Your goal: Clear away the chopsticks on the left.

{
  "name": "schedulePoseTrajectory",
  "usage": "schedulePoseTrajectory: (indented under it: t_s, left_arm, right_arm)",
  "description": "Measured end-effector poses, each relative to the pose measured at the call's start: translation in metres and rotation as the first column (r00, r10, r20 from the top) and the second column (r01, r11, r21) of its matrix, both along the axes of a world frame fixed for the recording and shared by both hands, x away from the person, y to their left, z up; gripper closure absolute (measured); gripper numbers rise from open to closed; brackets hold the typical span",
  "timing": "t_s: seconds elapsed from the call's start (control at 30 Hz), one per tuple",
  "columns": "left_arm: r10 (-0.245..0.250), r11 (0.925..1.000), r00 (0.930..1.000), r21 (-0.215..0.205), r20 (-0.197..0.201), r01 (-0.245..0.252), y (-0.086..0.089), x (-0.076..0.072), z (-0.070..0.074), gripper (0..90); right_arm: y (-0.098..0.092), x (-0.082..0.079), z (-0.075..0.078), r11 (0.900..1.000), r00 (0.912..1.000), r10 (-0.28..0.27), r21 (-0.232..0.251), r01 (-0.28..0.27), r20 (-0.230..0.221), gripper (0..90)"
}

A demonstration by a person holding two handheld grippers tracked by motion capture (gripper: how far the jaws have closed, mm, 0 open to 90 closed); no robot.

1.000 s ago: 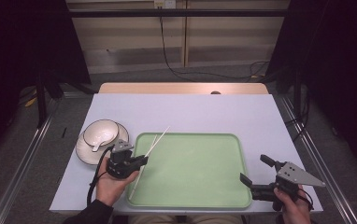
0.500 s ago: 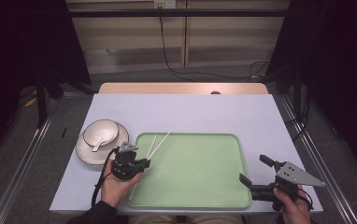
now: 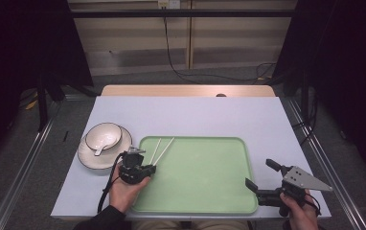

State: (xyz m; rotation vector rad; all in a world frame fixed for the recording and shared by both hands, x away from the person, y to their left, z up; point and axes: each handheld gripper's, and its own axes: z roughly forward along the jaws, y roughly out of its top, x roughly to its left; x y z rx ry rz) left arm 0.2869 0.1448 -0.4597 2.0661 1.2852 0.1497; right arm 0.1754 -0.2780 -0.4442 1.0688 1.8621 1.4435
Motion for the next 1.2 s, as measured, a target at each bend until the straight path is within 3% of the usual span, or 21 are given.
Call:
schedulePoseTrajectory:
  t_s: [0.47,0.67,0.93,1.03,1.13,1.2]
  left_arm:
    - [0.043,0.9991,0.9990,0.004,-0.011,-0.043,-0.0060,-0.0015,-0.0058,84.4]
    - [0.035,0.9994,0.9994,0.003,-0.002,-0.035,-0.0075,-0.0020,-0.0068,84.2]
    - [0.007,0.9992,0.9997,0.039,0.025,-0.008,-0.0097,-0.0035,-0.0063,84.2]
    - [0.001,0.9996,0.9998,0.028,0.017,-0.001,-0.0090,-0.0026,-0.0060,83.9]
    - [-0.021,0.9998,0.9998,0.007,0.002,0.021,-0.0092,-0.0013,-0.0047,75.2]
    - [-0.029,0.9994,0.9996,0.019,0.001,0.029,-0.0089,-0.0005,-0.0036,70.8]
  right_arm:
    - [0.0006,0.0001,0.0000,1.000,1.0000,0.004,-0.004,-0.004,0.005,1.9]
    - [0.0003,0.0001,0.0000,1.000,1.0000,-0.003,0.000,0.003,0.003,1.9]
    - [0.0007,0.0007,-0.0001,1.000,1.0000,0.002,-0.001,-0.002,0.004,1.9]
    - [0.0008,0.0003,0.0000,1.000,1.0000,0.004,-0.003,-0.004,0.004,1.9]
    - [0.0003,0.0003,-0.0001,1.000,1.0000,-0.002,0.000,0.002,0.001,1.9]
    - [0.0001,0.0000,0.0001,1.000,1.0000,0.000,-0.001,0.000,0.001,1.9]
